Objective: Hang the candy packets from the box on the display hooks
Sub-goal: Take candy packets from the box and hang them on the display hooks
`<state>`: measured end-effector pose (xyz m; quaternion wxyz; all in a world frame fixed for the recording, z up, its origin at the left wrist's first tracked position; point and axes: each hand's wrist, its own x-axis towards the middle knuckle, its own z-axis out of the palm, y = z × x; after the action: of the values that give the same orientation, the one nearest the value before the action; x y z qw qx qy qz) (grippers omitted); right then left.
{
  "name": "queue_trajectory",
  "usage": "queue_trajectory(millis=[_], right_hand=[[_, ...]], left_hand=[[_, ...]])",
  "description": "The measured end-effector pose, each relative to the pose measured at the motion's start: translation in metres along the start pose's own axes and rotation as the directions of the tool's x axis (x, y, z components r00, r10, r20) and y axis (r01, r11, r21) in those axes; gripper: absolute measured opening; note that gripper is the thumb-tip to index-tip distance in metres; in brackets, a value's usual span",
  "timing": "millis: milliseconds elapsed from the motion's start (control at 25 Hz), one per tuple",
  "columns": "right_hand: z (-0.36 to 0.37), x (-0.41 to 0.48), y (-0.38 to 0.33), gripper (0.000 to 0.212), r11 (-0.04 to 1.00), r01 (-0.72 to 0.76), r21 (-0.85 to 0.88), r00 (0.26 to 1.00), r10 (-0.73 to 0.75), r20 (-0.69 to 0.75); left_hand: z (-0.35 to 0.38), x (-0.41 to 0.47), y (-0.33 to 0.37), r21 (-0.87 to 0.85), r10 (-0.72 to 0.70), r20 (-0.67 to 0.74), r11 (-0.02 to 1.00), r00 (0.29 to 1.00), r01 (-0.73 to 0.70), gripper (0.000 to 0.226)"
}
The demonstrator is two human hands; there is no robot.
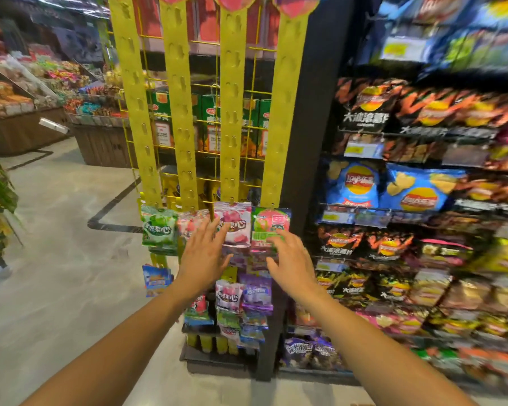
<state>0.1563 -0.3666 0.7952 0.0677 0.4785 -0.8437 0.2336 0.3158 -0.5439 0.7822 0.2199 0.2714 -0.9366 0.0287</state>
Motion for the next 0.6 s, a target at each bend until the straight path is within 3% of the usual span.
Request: queue_trajectory(millis=[320, 600], right_hand=[[-0.111, -0.146, 0.151, 0.047, 0.972, -0.212, -0.102, 0.974, 0.202, -0.100], [-0.192, -0.284, 0.270, 0.047, 0.868, -0.466, -0.173, 0.882, 0.440, -0.172]], left_hand=[[0.005, -0.024, 0.221, -0.128, 0.251, 0.065, 0.962, 0.966, -0.241, 0.080], [0.029, -0.047, 0.406, -0.219, 0.507, 0.129, 0.853, 0.852, -0.475, 0.079]])
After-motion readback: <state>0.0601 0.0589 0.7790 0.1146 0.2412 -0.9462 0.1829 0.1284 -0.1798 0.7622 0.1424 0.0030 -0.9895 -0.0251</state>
